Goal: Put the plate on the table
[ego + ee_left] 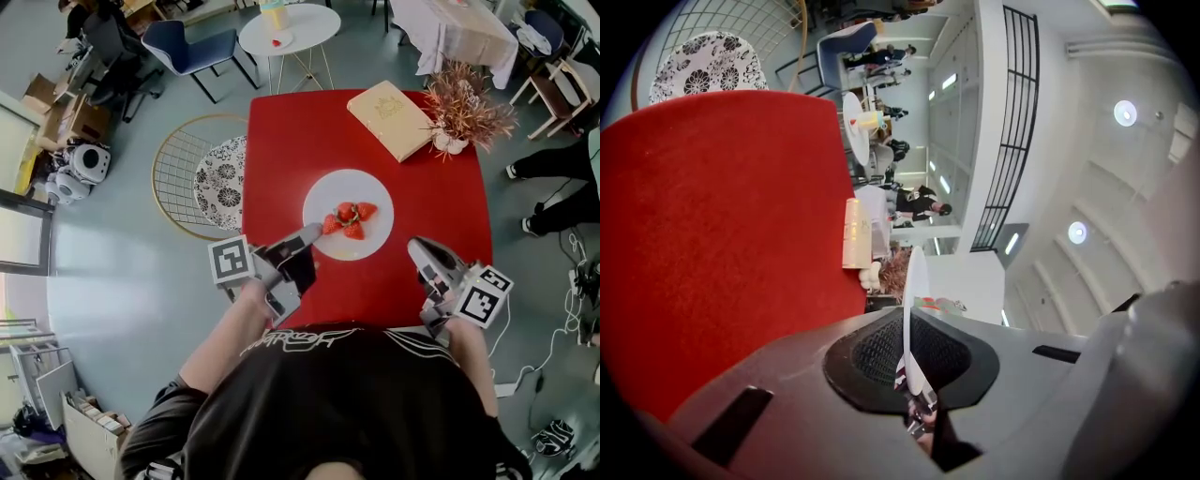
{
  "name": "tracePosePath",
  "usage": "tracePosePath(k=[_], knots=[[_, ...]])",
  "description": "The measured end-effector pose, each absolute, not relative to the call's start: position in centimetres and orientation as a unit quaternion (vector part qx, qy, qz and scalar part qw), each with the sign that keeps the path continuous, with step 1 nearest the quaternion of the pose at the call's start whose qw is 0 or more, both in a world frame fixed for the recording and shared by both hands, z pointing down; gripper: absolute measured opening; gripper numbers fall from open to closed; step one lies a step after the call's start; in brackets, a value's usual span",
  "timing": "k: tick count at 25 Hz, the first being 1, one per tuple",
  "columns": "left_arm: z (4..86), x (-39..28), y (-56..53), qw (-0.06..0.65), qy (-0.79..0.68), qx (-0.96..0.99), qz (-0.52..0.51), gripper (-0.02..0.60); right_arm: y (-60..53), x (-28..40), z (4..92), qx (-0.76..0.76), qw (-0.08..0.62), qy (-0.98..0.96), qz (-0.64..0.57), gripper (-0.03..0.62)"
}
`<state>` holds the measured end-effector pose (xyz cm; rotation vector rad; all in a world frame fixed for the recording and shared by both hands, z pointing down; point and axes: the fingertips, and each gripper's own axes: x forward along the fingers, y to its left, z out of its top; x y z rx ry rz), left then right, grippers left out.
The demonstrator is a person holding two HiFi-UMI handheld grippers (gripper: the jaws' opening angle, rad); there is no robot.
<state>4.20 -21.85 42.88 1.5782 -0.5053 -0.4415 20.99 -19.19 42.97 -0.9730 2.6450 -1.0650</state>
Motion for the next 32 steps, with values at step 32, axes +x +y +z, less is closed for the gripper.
tracePosePath(k=[32], knots=[[58.1,5.5,-32.9,0.681,-0.333,0.641,-0.121,0.015,-22.0,22.5,47.9,-0.327,0.034,0.853,-0.406,0.008]])
